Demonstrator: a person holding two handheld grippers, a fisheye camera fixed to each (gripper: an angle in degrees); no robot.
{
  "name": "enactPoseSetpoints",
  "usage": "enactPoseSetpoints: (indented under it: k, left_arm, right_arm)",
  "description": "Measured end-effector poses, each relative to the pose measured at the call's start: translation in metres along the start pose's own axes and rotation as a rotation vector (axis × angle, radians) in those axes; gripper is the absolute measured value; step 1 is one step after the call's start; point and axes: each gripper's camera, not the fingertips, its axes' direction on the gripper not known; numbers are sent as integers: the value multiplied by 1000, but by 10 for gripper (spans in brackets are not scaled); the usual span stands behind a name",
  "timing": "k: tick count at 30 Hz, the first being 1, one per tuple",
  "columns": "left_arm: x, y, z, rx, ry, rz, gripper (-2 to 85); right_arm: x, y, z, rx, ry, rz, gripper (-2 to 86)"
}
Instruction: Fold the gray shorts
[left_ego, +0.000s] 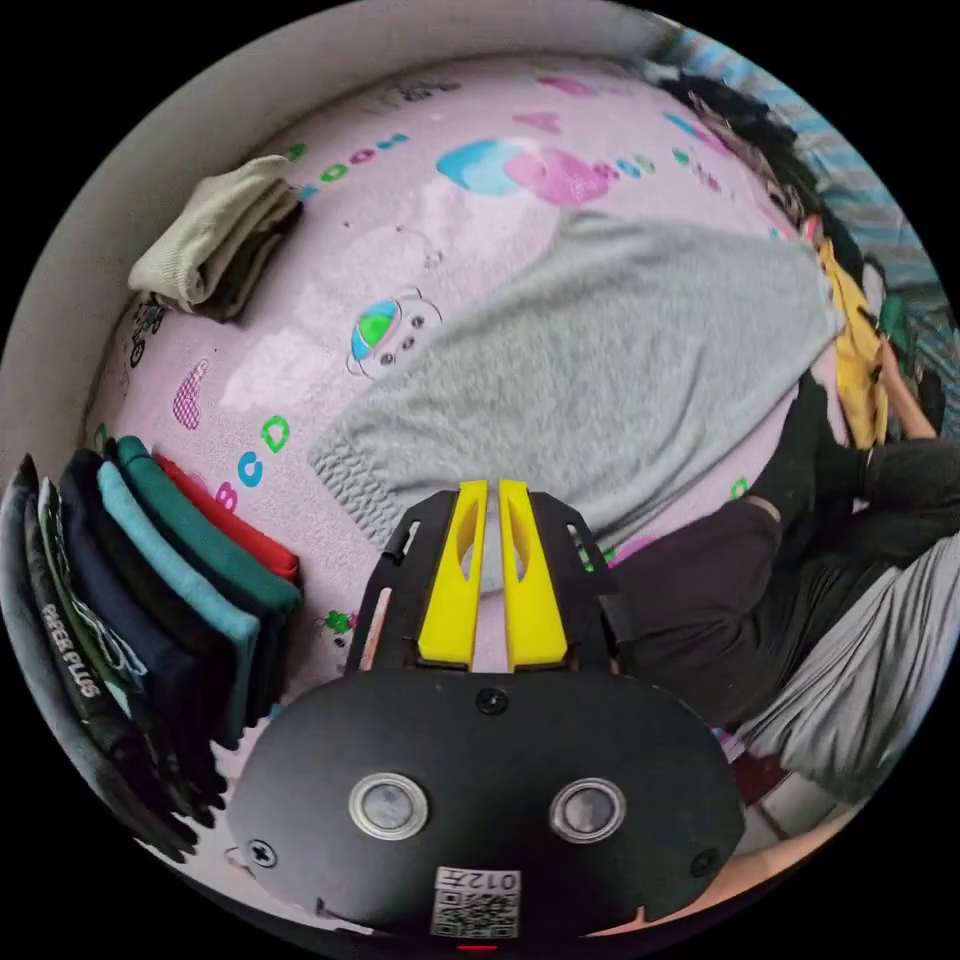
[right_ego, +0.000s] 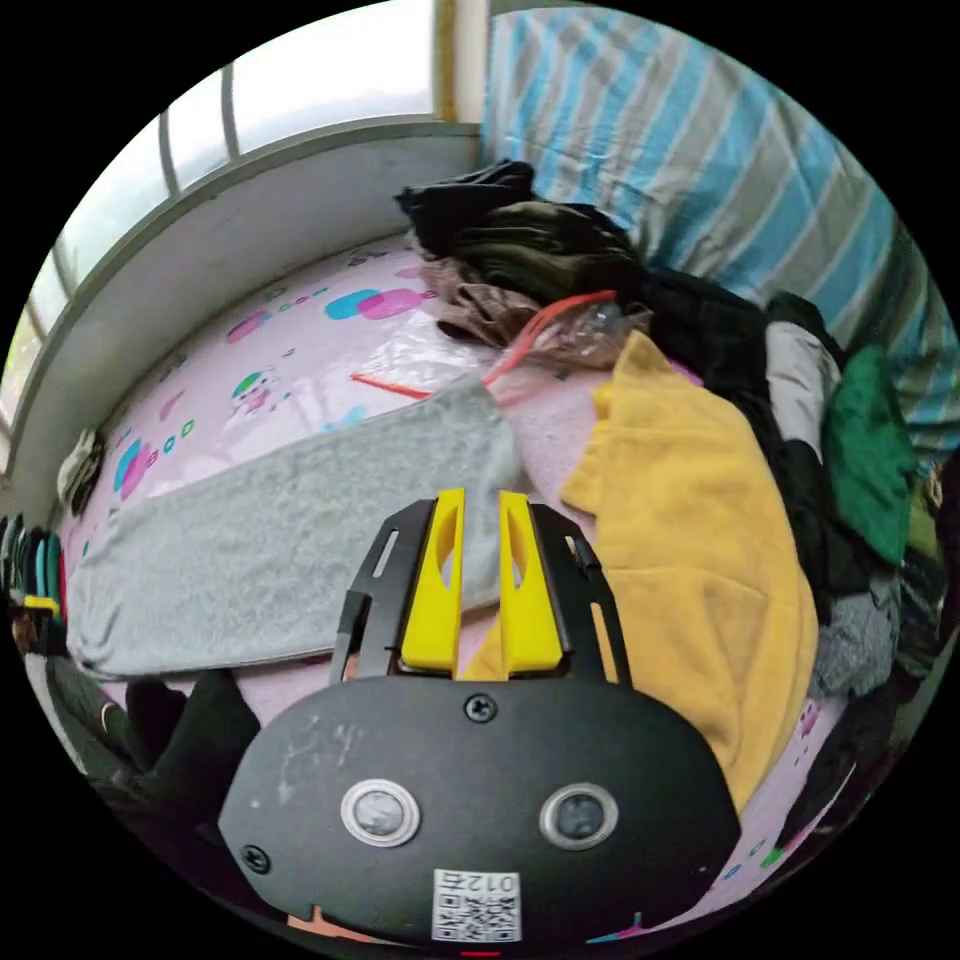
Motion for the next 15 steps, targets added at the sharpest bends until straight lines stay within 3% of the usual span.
enactPoseSetpoints:
  k: [5, 11, 15]
  left_arm:
    - [13, -9, 26, 45, 43, -152, 5]
    - [34, -10, 61, -65, -126, -174, 6]
    - [35, -7, 63, -79, -138, -163, 5]
  right_arm:
    - [-163, -12, 34, -167, -339, -361, 63]
    - [-262, 13, 66, -271, -223, -628, 64]
    - [-272, 16, 75, -264, -225, -592, 60]
